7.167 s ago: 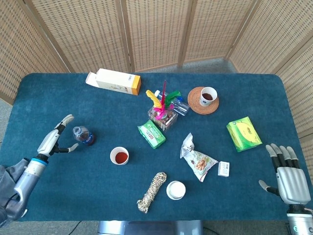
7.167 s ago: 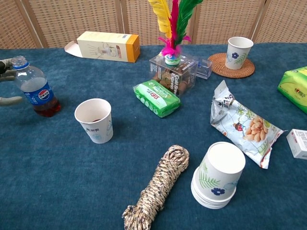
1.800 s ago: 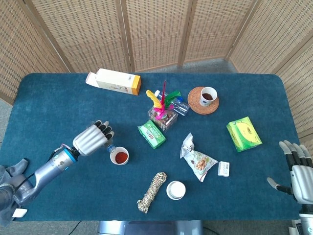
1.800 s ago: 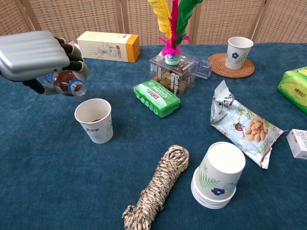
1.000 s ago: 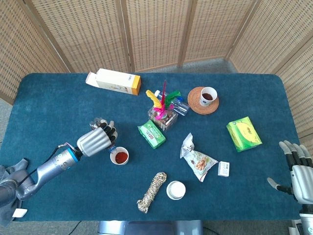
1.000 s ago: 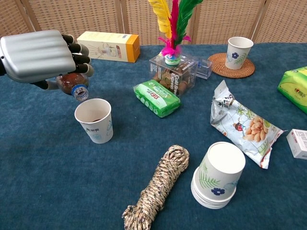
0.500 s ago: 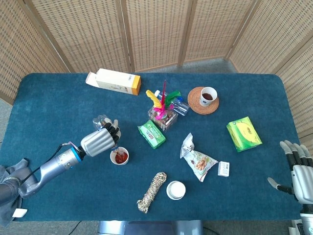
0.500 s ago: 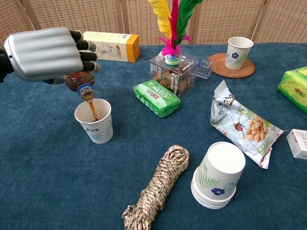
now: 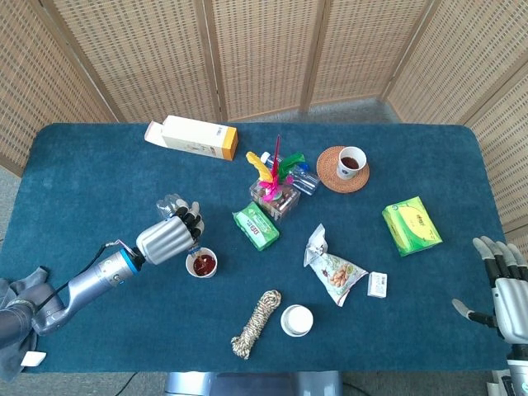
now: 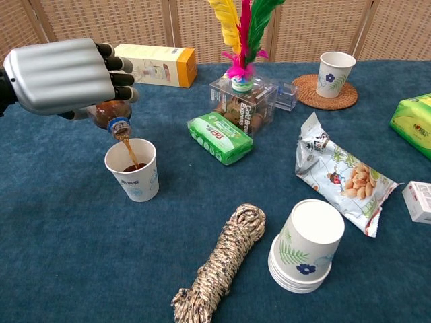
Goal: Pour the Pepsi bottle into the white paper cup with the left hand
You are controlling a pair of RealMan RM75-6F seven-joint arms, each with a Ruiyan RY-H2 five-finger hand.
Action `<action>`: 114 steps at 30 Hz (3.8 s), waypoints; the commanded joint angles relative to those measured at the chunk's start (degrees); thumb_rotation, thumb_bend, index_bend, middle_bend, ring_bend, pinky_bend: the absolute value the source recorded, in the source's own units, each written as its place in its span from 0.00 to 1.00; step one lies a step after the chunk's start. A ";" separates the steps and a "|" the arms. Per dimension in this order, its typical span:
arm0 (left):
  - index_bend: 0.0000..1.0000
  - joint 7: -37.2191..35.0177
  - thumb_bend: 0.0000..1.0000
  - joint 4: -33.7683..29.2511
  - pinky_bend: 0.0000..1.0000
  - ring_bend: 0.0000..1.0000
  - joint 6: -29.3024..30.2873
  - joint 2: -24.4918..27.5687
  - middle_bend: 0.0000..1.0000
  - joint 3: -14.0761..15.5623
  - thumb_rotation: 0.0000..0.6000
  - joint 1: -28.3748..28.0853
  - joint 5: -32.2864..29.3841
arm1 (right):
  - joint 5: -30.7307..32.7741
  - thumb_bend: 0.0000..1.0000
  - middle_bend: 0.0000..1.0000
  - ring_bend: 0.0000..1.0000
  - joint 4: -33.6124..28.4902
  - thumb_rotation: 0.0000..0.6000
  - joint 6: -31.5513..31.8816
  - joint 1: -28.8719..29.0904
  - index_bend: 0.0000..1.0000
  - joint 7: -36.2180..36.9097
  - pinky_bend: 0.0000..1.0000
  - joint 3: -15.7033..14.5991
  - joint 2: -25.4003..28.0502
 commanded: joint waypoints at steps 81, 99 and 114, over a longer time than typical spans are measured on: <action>0.33 -99.20 0.43 27.86 0.36 0.14 0.17 -24.18 0.28 -11.01 1.00 18.29 -27.33 | -0.82 0.03 0.00 0.00 -0.32 1.00 -1.67 0.80 0.00 -6.21 0.00 -1.43 -2.46; 0.01 -104.67 0.44 31.44 0.04 0.00 1.09 -24.28 0.00 -7.83 1.00 18.86 -23.50 | -1.01 0.02 0.00 0.00 -0.40 1.00 -1.75 0.85 0.00 -6.17 0.00 -1.59 -2.40; 0.00 -106.45 0.43 33.33 0.00 0.00 2.47 -24.88 0.00 -7.82 1.00 19.15 -23.15 | -1.22 0.02 0.00 0.00 -0.55 1.00 -1.94 0.91 0.00 -5.74 0.00 -1.77 -2.22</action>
